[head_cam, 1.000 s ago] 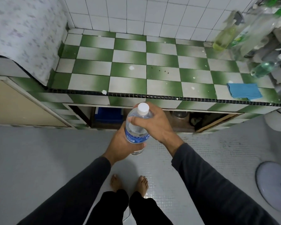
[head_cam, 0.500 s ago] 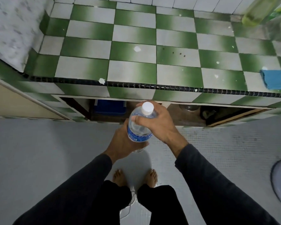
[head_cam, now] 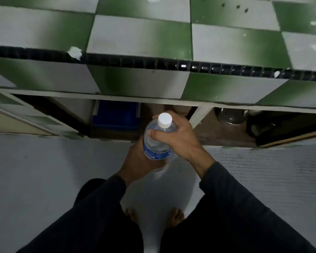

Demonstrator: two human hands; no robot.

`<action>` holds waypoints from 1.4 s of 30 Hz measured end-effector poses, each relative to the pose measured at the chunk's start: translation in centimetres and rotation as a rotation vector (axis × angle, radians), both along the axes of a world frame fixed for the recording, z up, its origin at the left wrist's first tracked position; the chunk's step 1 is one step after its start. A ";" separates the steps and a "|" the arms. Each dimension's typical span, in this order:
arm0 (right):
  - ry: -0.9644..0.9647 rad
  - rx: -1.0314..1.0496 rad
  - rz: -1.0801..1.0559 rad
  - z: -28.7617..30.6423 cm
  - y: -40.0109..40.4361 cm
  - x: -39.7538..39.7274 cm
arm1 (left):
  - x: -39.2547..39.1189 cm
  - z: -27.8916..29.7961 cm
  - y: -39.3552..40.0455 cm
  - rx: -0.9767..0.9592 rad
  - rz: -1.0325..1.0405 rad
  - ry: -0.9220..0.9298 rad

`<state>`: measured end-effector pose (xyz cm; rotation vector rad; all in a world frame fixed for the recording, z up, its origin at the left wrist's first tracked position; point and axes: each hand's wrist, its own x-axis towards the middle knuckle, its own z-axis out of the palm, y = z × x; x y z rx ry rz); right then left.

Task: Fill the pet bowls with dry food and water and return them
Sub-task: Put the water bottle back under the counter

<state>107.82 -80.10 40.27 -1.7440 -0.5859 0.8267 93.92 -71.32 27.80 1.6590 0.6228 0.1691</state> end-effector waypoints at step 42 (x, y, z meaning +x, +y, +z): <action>-0.103 0.001 -0.110 -24.1 12.2 13.2 | 16.0 -22.6 13.6 0.145 -0.094 -0.182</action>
